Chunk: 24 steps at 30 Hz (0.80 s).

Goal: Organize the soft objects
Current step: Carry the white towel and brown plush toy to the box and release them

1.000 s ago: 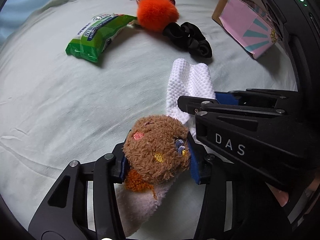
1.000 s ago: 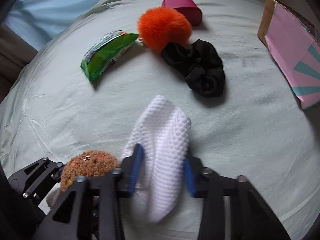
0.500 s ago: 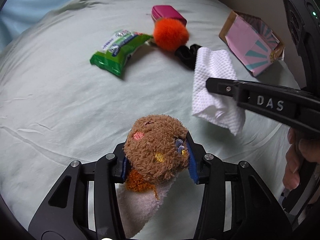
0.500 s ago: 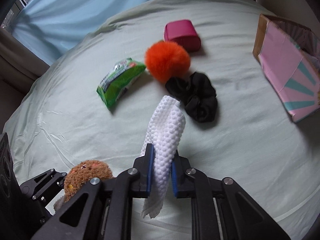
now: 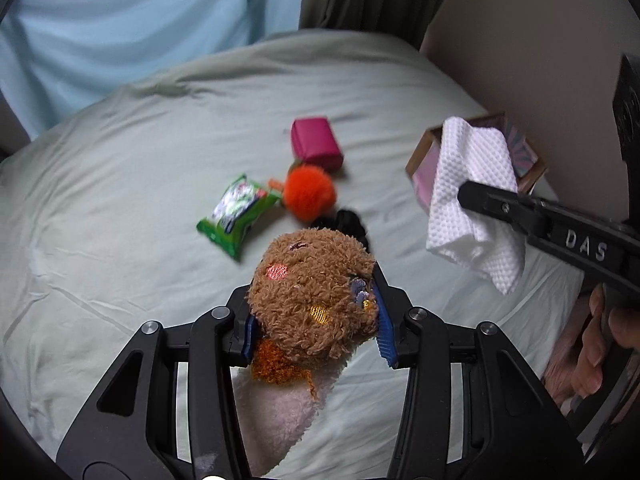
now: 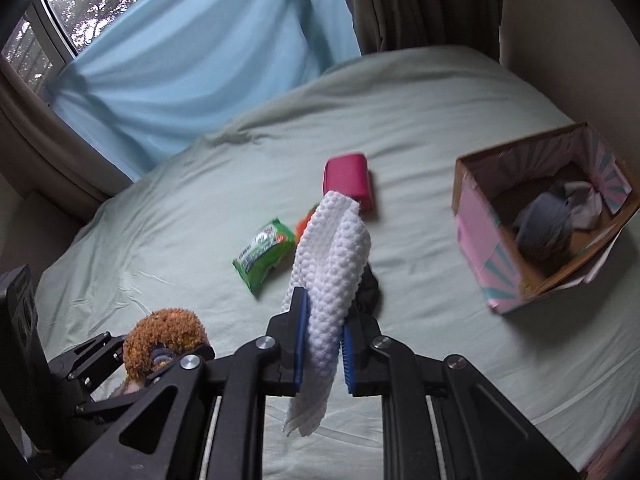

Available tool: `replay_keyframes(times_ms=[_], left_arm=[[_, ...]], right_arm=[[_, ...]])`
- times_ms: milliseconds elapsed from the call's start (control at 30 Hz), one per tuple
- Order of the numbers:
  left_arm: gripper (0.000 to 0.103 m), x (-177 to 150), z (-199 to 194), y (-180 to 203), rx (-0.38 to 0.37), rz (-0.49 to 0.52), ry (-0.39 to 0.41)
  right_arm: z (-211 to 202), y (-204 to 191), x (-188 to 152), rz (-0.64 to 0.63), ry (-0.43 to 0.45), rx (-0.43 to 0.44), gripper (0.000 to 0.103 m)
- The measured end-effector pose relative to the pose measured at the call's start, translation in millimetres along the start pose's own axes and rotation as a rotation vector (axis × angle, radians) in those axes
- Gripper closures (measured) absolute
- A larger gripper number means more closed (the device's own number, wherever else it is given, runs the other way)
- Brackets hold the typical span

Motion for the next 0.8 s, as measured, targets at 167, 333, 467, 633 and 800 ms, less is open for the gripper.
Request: replay_keyframes(times_ms=[167,333,467,633,800], left_arm=[[0.062,42.8,-29.4,44.2,0.026,-0.040,0.050],[0.062,76.7,-43.1,97.9,0.035,-0.087,0.089],[0.062,98.3,-42.4,146.4,0.043,-0.134,0.107],[0.062,118.8,-28.2,201.5,0.056,-0.188,0.105],[0.062,134.2,-2.4,245.8,0.060,-0.216,0.067]], right_arm=[[-51.8,28.1,33.2,-0.019,0.025,0.026,0.089],[-90.2,66.6,58.2,-0.051,0.032,0.023,0.089],[-117.9,112.0,79.1,-0.072,0.021,0.025,0.089],[-134.1,172.2,102.7,-0.103,-0.006,0.021,0.089],[-133.3,227.4,124.4,-0.110,-0.056,0.017,0.089]])
Point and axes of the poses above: each gripper's, at about its wrist camera, not at the fingertips, and z roughly the way its jaws point, y to its right, x to its top, the point moved 2 cm from there along z, roughly the way its jaws point, and after that the axes turned 6 degrees about x, right-handed, at the moved point
